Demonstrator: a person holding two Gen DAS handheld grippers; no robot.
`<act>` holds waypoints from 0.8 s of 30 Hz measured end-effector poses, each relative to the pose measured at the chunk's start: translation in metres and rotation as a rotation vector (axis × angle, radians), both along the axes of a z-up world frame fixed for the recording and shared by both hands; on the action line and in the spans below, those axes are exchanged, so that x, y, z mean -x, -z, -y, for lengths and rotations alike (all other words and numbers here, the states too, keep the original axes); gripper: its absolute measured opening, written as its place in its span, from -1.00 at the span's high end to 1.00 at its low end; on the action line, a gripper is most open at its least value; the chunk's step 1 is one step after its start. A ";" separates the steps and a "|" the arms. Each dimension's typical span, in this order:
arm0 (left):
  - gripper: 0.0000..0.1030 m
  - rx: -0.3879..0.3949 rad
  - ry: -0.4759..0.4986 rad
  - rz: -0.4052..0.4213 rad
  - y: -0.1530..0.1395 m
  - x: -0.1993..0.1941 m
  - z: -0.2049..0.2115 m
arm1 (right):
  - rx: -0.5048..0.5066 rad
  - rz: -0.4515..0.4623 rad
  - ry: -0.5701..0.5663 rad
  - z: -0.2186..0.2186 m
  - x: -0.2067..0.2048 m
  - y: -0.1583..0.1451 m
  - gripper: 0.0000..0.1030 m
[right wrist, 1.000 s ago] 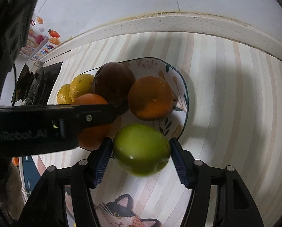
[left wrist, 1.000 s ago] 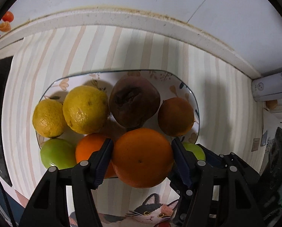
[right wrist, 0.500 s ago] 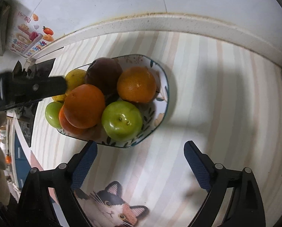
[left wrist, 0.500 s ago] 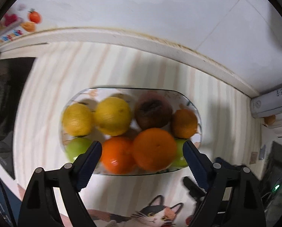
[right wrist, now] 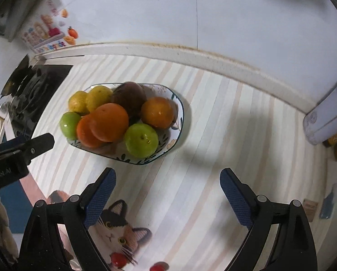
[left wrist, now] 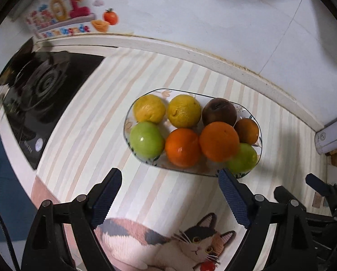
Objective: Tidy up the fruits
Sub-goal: 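Lift both tools away from the plate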
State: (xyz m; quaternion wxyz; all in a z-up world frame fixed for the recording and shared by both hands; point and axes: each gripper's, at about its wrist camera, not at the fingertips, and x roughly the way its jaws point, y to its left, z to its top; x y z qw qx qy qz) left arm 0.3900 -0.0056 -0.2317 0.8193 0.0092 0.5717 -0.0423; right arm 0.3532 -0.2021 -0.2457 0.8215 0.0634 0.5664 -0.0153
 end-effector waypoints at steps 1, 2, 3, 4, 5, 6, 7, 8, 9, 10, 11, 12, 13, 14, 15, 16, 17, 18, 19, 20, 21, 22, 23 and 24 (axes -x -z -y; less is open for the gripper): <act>-0.69 0.001 -0.013 0.012 -0.004 0.007 -0.001 | -0.002 0.007 -0.010 0.001 0.002 -0.005 -0.85; -0.69 0.000 -0.023 0.023 -0.008 0.014 -0.002 | -0.006 0.018 -0.018 0.002 0.007 -0.012 -0.85; -0.69 -0.003 -0.034 0.034 -0.012 0.020 -0.002 | -0.011 0.028 -0.023 0.004 0.011 -0.018 -0.85; -0.69 -0.005 -0.044 0.050 -0.019 0.029 -0.003 | -0.016 0.038 -0.033 0.005 0.016 -0.025 -0.85; -0.69 -0.007 -0.051 0.060 -0.022 0.036 -0.003 | -0.019 0.052 -0.045 0.005 0.022 -0.033 -0.85; -0.69 -0.010 -0.059 0.074 -0.028 0.043 -0.003 | -0.019 0.062 -0.052 0.006 0.027 -0.039 -0.85; -0.69 -0.012 -0.064 0.091 -0.034 0.051 -0.003 | -0.013 0.083 -0.065 0.006 0.036 -0.050 -0.85; -0.69 -0.012 -0.068 0.106 -0.040 0.059 -0.004 | -0.003 0.095 -0.073 0.004 0.044 -0.057 -0.85; -0.69 -0.013 -0.073 0.118 -0.045 0.066 -0.005 | 0.004 0.108 -0.082 0.004 0.051 -0.065 -0.85; -0.69 -0.011 -0.075 0.130 -0.052 0.074 -0.005 | 0.006 0.116 -0.088 0.003 0.057 -0.072 -0.85; -0.69 -0.004 -0.074 0.142 -0.061 0.084 -0.006 | 0.005 0.125 -0.094 0.003 0.065 -0.082 -0.85; -0.69 -0.002 -0.075 0.158 -0.070 0.093 -0.007 | 0.007 0.135 -0.098 0.002 0.072 -0.090 -0.85; -0.69 -0.002 -0.075 0.174 -0.078 0.099 -0.006 | 0.008 0.147 -0.102 0.001 0.080 -0.099 -0.85; -0.69 0.000 -0.072 0.190 -0.086 0.107 -0.007 | 0.011 0.163 -0.108 -0.001 0.090 -0.110 -0.85; -0.69 -0.001 -0.070 0.205 -0.093 0.114 -0.007 | 0.017 0.176 -0.110 -0.003 0.098 -0.117 -0.85; -0.69 0.001 -0.069 0.216 -0.100 0.121 -0.007 | 0.025 0.188 -0.114 -0.005 0.105 -0.124 -0.85; -0.69 0.015 -0.063 0.225 -0.108 0.128 -0.008 | 0.027 0.202 -0.118 -0.006 0.114 -0.133 -0.85; -0.69 0.018 -0.058 0.233 -0.114 0.135 -0.009 | 0.028 0.215 -0.117 -0.007 0.122 -0.140 -0.85; -0.69 0.012 -0.056 0.243 -0.121 0.141 -0.009 | 0.033 0.228 -0.119 -0.009 0.131 -0.148 -0.85; -0.69 0.018 -0.050 0.254 -0.128 0.148 -0.010 | 0.031 0.234 -0.122 -0.010 0.136 -0.153 -0.85; -0.69 0.022 -0.046 0.265 -0.134 0.155 -0.011 | 0.027 0.243 -0.123 -0.011 0.144 -0.160 -0.85; -0.69 0.021 -0.044 0.273 -0.138 0.160 -0.011 | 0.023 0.250 -0.121 -0.012 0.150 -0.166 -0.85; -0.69 0.021 -0.039 0.283 -0.145 0.167 -0.012 | 0.017 0.259 -0.119 -0.013 0.157 -0.173 -0.85; -0.69 0.022 -0.035 0.292 -0.149 0.173 -0.012 | 0.014 0.266 -0.118 -0.014 0.162 -0.179 -0.85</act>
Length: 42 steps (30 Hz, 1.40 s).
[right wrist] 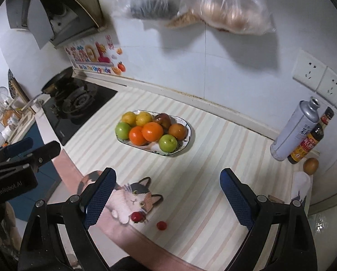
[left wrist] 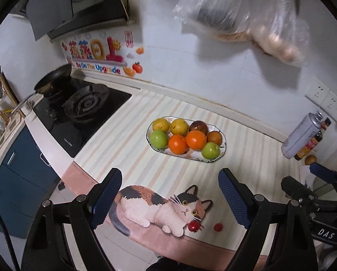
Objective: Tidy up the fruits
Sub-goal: 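Lift both tools away from the plate, then grasp a cherry tomato with the left tool while the right tool grasps the other tomato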
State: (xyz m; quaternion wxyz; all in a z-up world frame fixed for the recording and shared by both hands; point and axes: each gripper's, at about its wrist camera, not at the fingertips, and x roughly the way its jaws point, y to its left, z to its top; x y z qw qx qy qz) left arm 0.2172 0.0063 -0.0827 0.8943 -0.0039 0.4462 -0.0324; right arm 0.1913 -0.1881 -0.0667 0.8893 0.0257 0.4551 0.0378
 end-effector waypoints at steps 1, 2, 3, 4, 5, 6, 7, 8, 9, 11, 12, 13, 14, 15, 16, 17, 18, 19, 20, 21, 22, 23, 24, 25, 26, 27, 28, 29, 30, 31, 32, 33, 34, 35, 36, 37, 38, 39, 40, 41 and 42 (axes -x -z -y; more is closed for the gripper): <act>-0.69 -0.004 0.001 0.013 -0.006 0.007 -0.001 | -0.008 0.009 0.001 -0.001 0.005 -0.006 -0.85; -0.69 -0.003 0.003 0.020 -0.010 0.013 -0.001 | -0.017 0.020 0.002 -0.001 0.011 -0.013 -0.85; -0.69 0.002 0.007 0.028 -0.014 0.018 -0.001 | -0.020 0.026 0.002 -0.003 0.016 -0.018 -0.85; -0.69 0.002 0.006 0.035 -0.017 0.022 -0.001 | -0.023 0.037 0.001 -0.004 0.021 -0.024 -0.85; -0.69 0.003 0.008 0.044 -0.021 0.026 -0.001 | -0.027 0.046 -0.001 -0.006 0.026 -0.031 -0.85; -0.69 0.006 0.011 0.049 -0.023 0.029 -0.001 | -0.029 0.050 -0.004 -0.006 0.029 -0.035 -0.85; -0.69 0.011 0.013 0.053 -0.026 0.034 -0.001 | -0.034 0.055 -0.005 -0.007 0.033 -0.039 -0.85; -0.69 0.013 0.015 0.056 -0.028 0.037 -0.002 | -0.040 0.062 -0.007 -0.008 0.037 -0.044 -0.85; -0.69 0.015 0.017 0.059 -0.029 0.039 -0.002 | -0.039 0.068 -0.007 -0.008 0.039 -0.048 -0.85; -0.69 0.015 0.020 0.068 -0.031 0.045 -0.002 | -0.041 0.078 -0.008 -0.010 0.044 -0.054 -0.85; -0.69 0.013 0.021 0.071 -0.032 0.047 -0.002 | -0.044 0.081 -0.009 -0.010 0.044 -0.056 -0.85; -0.69 0.018 0.022 0.069 -0.032 0.049 -0.002 | -0.041 0.084 -0.008 -0.010 0.045 -0.058 -0.85; -0.69 0.022 0.024 0.067 -0.032 0.050 -0.002 | -0.037 0.086 -0.007 -0.011 0.046 -0.059 -0.85; -0.69 0.024 0.024 0.065 -0.032 0.051 -0.002 | -0.041 0.088 -0.006 -0.010 0.047 -0.060 -0.85; -0.69 0.024 0.022 0.067 -0.033 0.052 -0.002 | -0.041 0.089 -0.007 -0.011 0.047 -0.061 -0.85; -0.69 0.021 0.022 0.070 -0.032 0.052 -0.002 | -0.033 0.090 -0.007 -0.011 0.048 -0.061 -0.85; -0.69 0.019 0.020 0.071 -0.033 0.052 -0.002 | -0.031 0.089 -0.006 -0.011 0.047 -0.060 -0.85; -0.69 0.019 0.017 0.071 -0.032 0.052 -0.002 | -0.039 0.088 -0.003 -0.009 0.047 -0.059 -0.86; -0.69 0.019 0.013 0.070 -0.032 0.051 -0.002 | -0.041 0.088 -0.001 -0.008 0.046 -0.059 -0.94; -0.69 0.016 0.011 0.069 -0.031 0.050 -0.002 | -0.037 0.086 0.002 -0.007 0.044 -0.058 -0.96; -0.69 0.012 0.010 0.067 -0.031 0.049 -0.002 | -0.036 0.087 0.005 -0.007 0.043 -0.057 -0.96; -0.69 0.008 0.006 0.067 -0.030 0.048 -0.001 | -0.037 0.090 0.009 -0.005 0.043 -0.056 -0.96; -0.69 0.006 0.004 0.068 -0.029 0.047 -0.001 | -0.036 0.092 0.014 -0.004 0.041 -0.056 -0.96; -0.69 0.002 0.000 0.069 -0.029 0.045 0.000 | -0.038 0.093 0.018 -0.003 0.041 -0.055 -0.96; -0.69 0.002 -0.004 0.070 -0.029 0.043 0.001 | -0.041 0.094 0.022 -0.001 0.040 -0.055 -0.96; -0.69 0.003 -0.011 0.071 -0.028 0.042 0.000 | -0.043 0.094 0.027 0.001 0.038 -0.054 -0.96; -0.69 0.005 -0.016 0.071 -0.027 0.040 0.000 | -0.045 0.093 0.032 0.003 0.036 -0.052 -0.96; -0.70 0.007 -0.018 0.070 -0.026 0.038 0.000 | -0.048 0.091 0.038 0.005 0.034 -0.050 -0.96; -0.70 0.007 -0.021 0.066 -0.025 0.035 0.001 | -0.051 0.081 0.044 0.008 0.030 -0.046 -0.96; -0.70 0.008 -0.025 0.059 -0.022 0.031 0.001 | -0.056 0.070 0.049 0.010 0.028 -0.041 -0.96; -0.86 0.011 -0.026 0.049 -0.018 0.028 0.002 | -0.063 0.054 0.059 0.013 0.024 -0.034 -0.96; -0.99 0.013 -0.028 0.036 -0.013 0.023 0.002 | -0.068 0.030 0.065 0.017 0.020 -0.024 -0.96; -1.00 0.015 -0.030 0.027 -0.008 0.019 0.002 | -0.074 0.007 0.069 0.019 0.016 -0.015 -0.96; -1.00 0.009 -0.035 0.021 -0.003 0.016 0.002 | -0.082 -0.024 0.073 0.023 0.012 -0.002 -0.96; -1.00 -0.006 -0.042 0.009 0.005 0.011 0.003 | -0.089 -0.058 0.076 0.026 0.008 0.014 -0.96; -1.00 -0.018 -0.044 -0.012 0.014 0.006 0.004 | -0.094 -0.094 0.078 0.029 0.003 0.032 -0.96; -1.00 -0.024 -0.048 -0.030 0.022 0.003 0.004 | -0.094 -0.125 0.080 0.031 0.001 0.046 -0.96; -1.00 -0.033 -0.051 -0.048 0.032 -0.001 0.004 | -0.097 -0.171 0.081 0.034 -0.003 0.066 -0.96; -1.00 -0.050 -0.055 -0.082 0.047 -0.006 0.005 | -0.099 -0.199 0.082 0.035 -0.005 0.082 -0.96; -1.00 -0.061 -0.055 -0.105 0.057 -0.010 0.006 | -0.100 -0.238 0.083 0.037 -0.008 0.103 -0.96; -1.00 -0.075 -0.056 -0.127 0.068 -0.013 0.007 | -0.103 -0.274 0.080 0.037 -0.010 0.121 -0.96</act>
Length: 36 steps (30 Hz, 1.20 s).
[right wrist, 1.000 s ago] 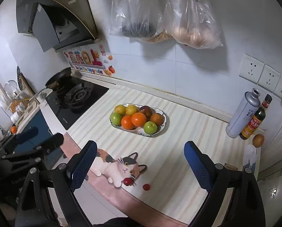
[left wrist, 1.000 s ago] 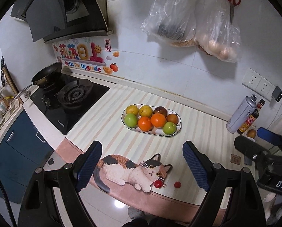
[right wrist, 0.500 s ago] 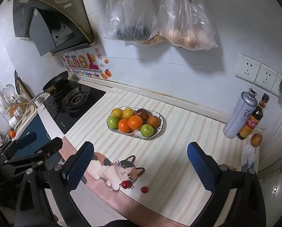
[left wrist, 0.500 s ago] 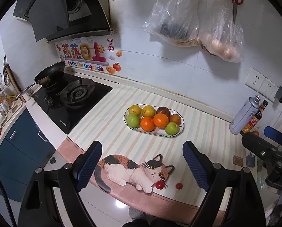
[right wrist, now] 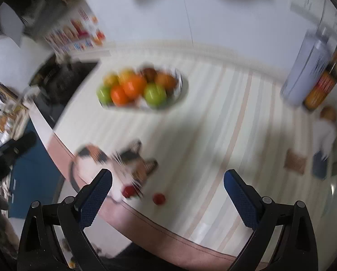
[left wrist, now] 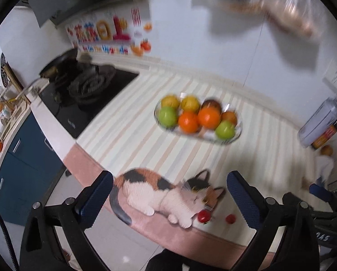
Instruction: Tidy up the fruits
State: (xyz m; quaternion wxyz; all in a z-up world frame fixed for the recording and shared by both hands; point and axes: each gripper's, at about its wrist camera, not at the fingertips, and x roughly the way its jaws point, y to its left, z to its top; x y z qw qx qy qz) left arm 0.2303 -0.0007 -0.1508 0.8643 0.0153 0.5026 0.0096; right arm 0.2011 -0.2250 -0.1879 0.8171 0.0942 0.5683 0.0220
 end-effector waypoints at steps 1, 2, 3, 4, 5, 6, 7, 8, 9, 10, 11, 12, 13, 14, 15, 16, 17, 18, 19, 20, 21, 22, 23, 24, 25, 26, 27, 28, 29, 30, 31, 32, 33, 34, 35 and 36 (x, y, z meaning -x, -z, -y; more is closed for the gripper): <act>-1.00 -0.022 0.000 -0.043 0.017 -0.005 0.002 | -0.011 -0.044 -0.009 -0.001 -0.002 0.023 -0.96; -1.00 -0.029 0.003 -0.070 0.028 -0.007 0.003 | -0.019 -0.070 -0.014 -0.001 -0.003 0.037 -0.95; -1.00 -0.037 0.005 -0.093 0.040 -0.009 0.004 | -0.030 -0.098 -0.020 -0.003 -0.004 0.053 -0.94; -1.00 -0.050 0.005 -0.128 0.055 -0.011 0.005 | -0.040 -0.123 -0.027 -0.005 -0.003 0.069 -0.89; -1.00 -0.052 0.007 -0.152 0.064 -0.012 0.006 | -0.041 -0.149 -0.035 -0.008 -0.003 0.084 -0.77; -1.00 -0.052 0.008 -0.179 0.076 -0.013 0.006 | -0.043 -0.174 -0.046 -0.011 -0.003 0.099 -0.71; -1.00 -0.059 0.007 -0.206 0.087 -0.014 0.006 | -0.048 -0.189 -0.057 -0.014 -0.003 0.110 -0.56; -1.00 -0.062 0.007 -0.234 0.097 -0.015 0.006 | -0.049 -0.201 -0.071 -0.018 -0.003 0.121 -0.43; -1.00 -0.059 0.007 -0.261 0.108 -0.015 0.006 | -0.046 -0.207 -0.085 -0.022 -0.003 0.130 -0.39; -1.00 -0.059 0.004 -0.290 0.119 -0.015 0.005 | -0.046 -0.214 -0.098 -0.025 -0.004 0.137 -0.29; -1.00 -0.059 0.002 -0.304 0.125 -0.015 0.005 | -0.053 -0.223 -0.115 -0.030 -0.004 0.146 -0.22; -1.00 -0.059 0.001 -0.315 0.130 -0.014 0.004 | -0.052 -0.227 -0.127 -0.034 -0.003 0.150 -0.17; -1.00 -0.059 -0.001 -0.324 0.135 -0.013 0.004 | -0.053 -0.231 -0.138 -0.037 -0.004 0.154 -0.03; -1.00 -0.057 -0.003 -0.336 0.141 -0.013 0.003 | -0.058 -0.238 -0.152 -0.041 -0.004 0.159 0.10; -1.00 -0.054 -0.004 -0.347 0.145 -0.012 0.002 | -0.059 -0.247 -0.166 -0.045 -0.003 0.164 0.13; -1.00 -0.048 -0.005 -0.360 0.149 -0.012 0.001 | -0.045 -0.236 -0.179 -0.048 -0.001 0.165 0.17; -1.00 -0.038 -0.008 -0.373 0.153 -0.011 0.000 | -0.035 -0.224 -0.194 -0.051 -0.001 0.164 0.33; -1.00 -0.027 -0.006 -0.383 0.157 -0.010 0.000 | -0.028 -0.226 -0.208 -0.053 0.000 0.166 0.40; -1.00 -0.019 -0.001 -0.391 0.158 -0.010 0.000 | -0.038 -0.228 -0.208 -0.053 -0.001 0.165 0.44; -1.00 -0.010 0.005 -0.392 0.160 -0.009 0.001 | -0.035 -0.224 -0.203 -0.052 0.000 0.165 0.44; -1.00 0.002 0.014 -0.391 0.160 -0.007 0.002 | -0.021 -0.215 -0.200 -0.051 0.002 0.164 0.44; -1.00 0.015 0.024 -0.391 0.160 -0.006 0.003 | -0.023 -0.210 -0.191 -0.048 0.003 0.163 0.44; -1.00 0.029 0.035 -0.392 0.161 -0.004 0.005 | -0.030 -0.209 -0.180 -0.044 0.003 0.160 0.44; -1.00 0.041 0.048 -0.392 0.162 -0.002 0.007 | -0.034 -0.205 -0.167 -0.040 0.004 0.158 0.44; -1.00 0.052 0.064 -0.398 0.163 0.000 0.011 | -0.033 -0.199 -0.155 -0.035 0.006 0.155 0.44; -0.99 0.060 0.077 -0.406 0.166 0.001 0.014 | -0.034 -0.195 -0.142 -0.030 0.006 0.152 0.44; -0.99 0.075 0.098 -0.419 0.169 0.002 0.019 | -0.037 -0.193 -0.131 -0.026 0.007 0.150 0.44; -0.97 0.084 0.109 -0.428 0.171 0.002 0.022 | -0.039 -0.193 -0.121 -0.021 0.008 0.149 0.44; -0.90 0.097 0.123 -0.442 0.175 0.002 0.027 | -0.037 -0.190 -0.111 -0.017 0.009 0.147 0.44; -0.84 0.113 0.140 -0.452 0.180 0.002 0.033 | -0.035 -0.189 -0.103 -0.014 0.010 0.147 0.44; -0.72 0.119 0.153 -0.463 0.184 0.002 0.038 | -0.035 -0.190 -0.098 -0.012 0.009 0.147 0.44; -0.57 0.123 0.162 -0.474 0.188 0.001 0.042 | -0.036 -0.193 -0.091 -0.010 0.010 0.148 0.44; -0.47 0.130 0.170 -0.482 0.192 0.000 0.045 | -0.039 -0.196 -0.083 -0.008 0.011 0.149 0.44; -0.27 0.137 0.182 -0.495 0.197 -0.001 0.050 | -0.040 -0.197 -0.078 -0.006 0.012 0.149 0.44; -0.06 0.139 0.188 -0.508 0.200 -0.001 0.053 | -0.040 -0.199 -0.073 -0.005 0.013 0.150 0.44; 0.03 0.148 0.196 -0.518 0.204 -0.002 0.056 | -0.040 -0.199 -0.069 -0.004 0.014 0.150 0.44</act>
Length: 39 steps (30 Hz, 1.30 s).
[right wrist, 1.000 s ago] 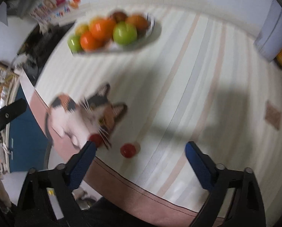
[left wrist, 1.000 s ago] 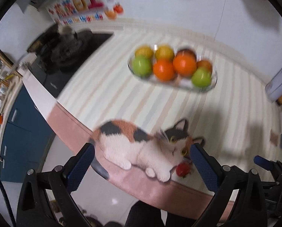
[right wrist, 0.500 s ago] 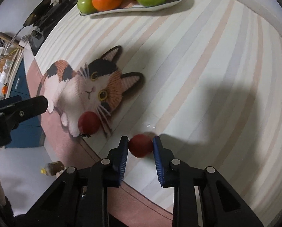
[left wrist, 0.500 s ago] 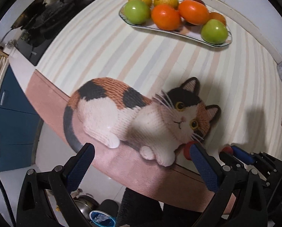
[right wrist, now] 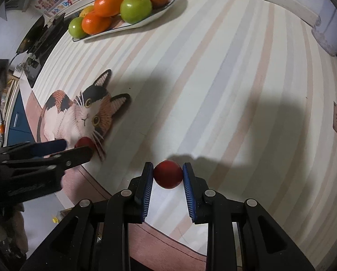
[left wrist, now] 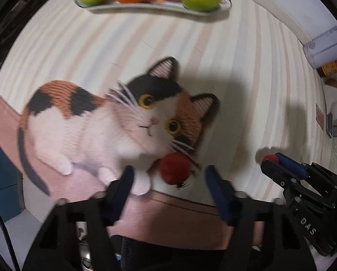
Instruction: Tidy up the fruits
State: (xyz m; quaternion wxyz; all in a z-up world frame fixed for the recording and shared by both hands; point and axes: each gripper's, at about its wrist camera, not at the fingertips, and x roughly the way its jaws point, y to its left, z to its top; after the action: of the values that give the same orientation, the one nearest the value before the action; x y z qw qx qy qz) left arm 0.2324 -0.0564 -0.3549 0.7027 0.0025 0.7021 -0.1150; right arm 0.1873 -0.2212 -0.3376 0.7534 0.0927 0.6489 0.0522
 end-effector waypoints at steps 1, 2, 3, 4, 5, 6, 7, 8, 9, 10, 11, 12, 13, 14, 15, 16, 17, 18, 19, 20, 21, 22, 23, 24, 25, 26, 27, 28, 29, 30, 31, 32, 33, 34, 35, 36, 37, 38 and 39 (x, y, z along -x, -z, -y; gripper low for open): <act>0.15 0.003 0.003 -0.004 0.002 -0.001 0.002 | 0.000 0.001 0.002 0.001 0.002 0.000 0.44; 0.24 0.004 0.005 -0.001 0.003 -0.001 0.004 | 0.001 0.003 0.004 0.002 0.003 -0.001 0.44; 0.28 0.004 0.008 0.004 0.004 -0.002 0.005 | 0.001 0.003 0.004 0.003 0.004 -0.001 0.44; 0.34 0.002 0.009 0.007 0.005 -0.003 0.007 | 0.001 0.004 0.004 0.004 0.004 -0.002 0.44; 0.40 0.003 0.009 0.010 0.005 -0.004 0.008 | 0.001 0.006 0.004 0.004 0.005 -0.002 0.44; 0.44 0.005 0.009 0.012 0.005 -0.005 0.009 | 0.002 0.007 0.003 0.004 0.004 -0.003 0.44; 0.46 0.006 0.008 0.014 0.006 -0.005 0.010 | 0.002 0.008 0.003 0.006 0.005 -0.003 0.44; 0.46 0.007 0.004 0.018 0.006 -0.006 0.010 | 0.001 0.009 0.002 0.005 0.004 -0.003 0.44; 0.46 0.010 0.001 0.019 0.005 -0.007 0.011 | 0.001 0.010 0.001 0.005 0.003 -0.003 0.44; 0.46 0.010 0.000 0.018 0.006 -0.008 0.013 | 0.001 0.014 -0.001 0.005 0.002 -0.004 0.44; 0.46 0.013 -0.005 0.018 0.006 -0.010 0.014 | -0.002 0.019 0.001 0.006 0.001 -0.006 0.44; 0.46 0.018 -0.011 0.018 0.005 -0.008 0.012 | -0.006 0.022 0.002 0.006 0.000 -0.007 0.44; 0.46 0.021 -0.016 0.018 0.005 -0.009 0.011 | -0.012 0.024 0.004 0.006 -0.001 -0.008 0.44; 0.46 0.027 -0.023 0.018 0.002 -0.011 0.010 | -0.024 0.027 0.009 0.008 -0.002 -0.010 0.44; 0.46 0.038 -0.034 0.018 -0.001 -0.015 0.008 | -0.037 0.029 0.017 0.010 -0.004 -0.012 0.44; 0.46 0.052 -0.045 0.016 -0.006 -0.017 0.003 | -0.056 0.029 0.026 0.011 -0.006 -0.013 0.44; 0.46 0.065 -0.054 0.019 -0.010 -0.020 0.002 | -0.083 0.031 0.041 0.014 -0.011 -0.015 0.44; 0.46 0.079 -0.063 0.025 -0.015 -0.023 0.002 | -0.107 0.036 0.056 0.018 -0.015 -0.018 0.44; 0.46 0.107 -0.073 0.035 -0.023 -0.028 -0.001 | -0.139 0.042 0.074 0.024 -0.022 -0.022 0.44; 0.46 0.125 -0.079 0.043 -0.030 -0.032 0.000 | -0.168 0.046 0.091 0.029 -0.026 -0.025 0.44; 0.46 0.141 -0.085 0.055 -0.037 -0.036 0.001 | -0.222 0.049 0.123 0.037 -0.035 -0.028 0.44; 0.46 0.167 -0.095 0.073 -0.050 -0.046 0.003 | -0.279 0.052 0.153 0.046 -0.045 -0.032 0.44; 0.46 0.185 -0.102 0.086 -0.058 -0.054 0.004 | -0.321 0.056 0.175 0.054 -0.055 -0.035 0.44; 0.46 0.199 -0.111 0.100 -0.065 -0.059 0.006 | -0.357 0.064 0.195 0.060 -0.065 -0.038 0.44; 0.46 0.217 -0.124 0.122 -0.073 -0.071 0.005 | -0.399 0.077 0.210 0.067 -0.080 -0.043 0.44; 0.46 0.229 -0.136 0.134 -0.079 -0.077 0.006 | -0.417 0.089 0.218 0.070 -0.090 -0.047 0.44; 0.46 0.245 -0.157 0.142 -0.083 -0.088 0.004 | -0.430 0.105 0.223 0.073 -0.102 -0.051 0.44; 0.46 0.264 -0.185 0.145 -0.084 -0.097 0.001 | -0.440 0.118 0.219 0.075 -0.114 -0.056 0.44; 0.46 0.290 -0.223 0.142 -0.084 -0.107 -0.002 | -0.449 0.134 0.219 0.077 -0.127 -0.059 0.44; 0.46 0.320 -0.264 0.136 -0.083 -0.117 -0.007 | -0.451 0.145 0.217 0.078 -0.140 -0.061 0.44; 0.46 0.335 -0.290 0.131 -0.077 -0.121 -0.012 | -0.451 0.147 0.213 0.077 -0.149 -0.061 0.44; 0.46 0.356 -0.329 0.124 -0.073 -0.130 -0.016 | -0.453 0.145 0.209 0.076 -0.159 -0.060 0.44; 0.46 0.368 -0.356 0.121 -0.069 -0.137 -0.019 | -0.455 0.137 0.205 0.074 -0.169 -0.057 0.44; 0.46 0.377 -0.387 0.118 -0.064 -0.145 -0.022 | -0.451 0.129 0.199 0.071 -0.176 -0.055 0.44; 0.46 0.382 -0.404 0.113 -0.061 -0.147 -0.026 | -0.435 0.122 0.190 0.069 -0.184 -0.051 0.44; 0.46 0.387 -0.423 0.107 -0.056 -0.152 -0.028 | -0.417 0.118 0.182 0.067 -0.191 -0.045 0.44; 0.46 0.398 -0.449 0.093 -0.048 -0.157 -0.031 | -0.405 0.112 0.176 0.063 -0.197 -0.040 0.44; 0.46 0.406 -0.464 0.083 -0.043 -0.159 -0.032 | -0.392 0.103 0.171 0.060 -0.202 -0.035 0.44; 0.46 0.414 -0.483 0.073 -0.037 -0.160 -0.036 | -0.384 0.092 0.168 0.058 -0.208 -0.029 0.44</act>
State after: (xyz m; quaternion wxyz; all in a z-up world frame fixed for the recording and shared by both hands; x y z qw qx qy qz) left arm 0.3920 -0.0207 -0.3178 0.7201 -0.3031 0.6184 -0.0849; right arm 0.3949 -0.2797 -0.3091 0.7524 0.2856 0.5821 0.1161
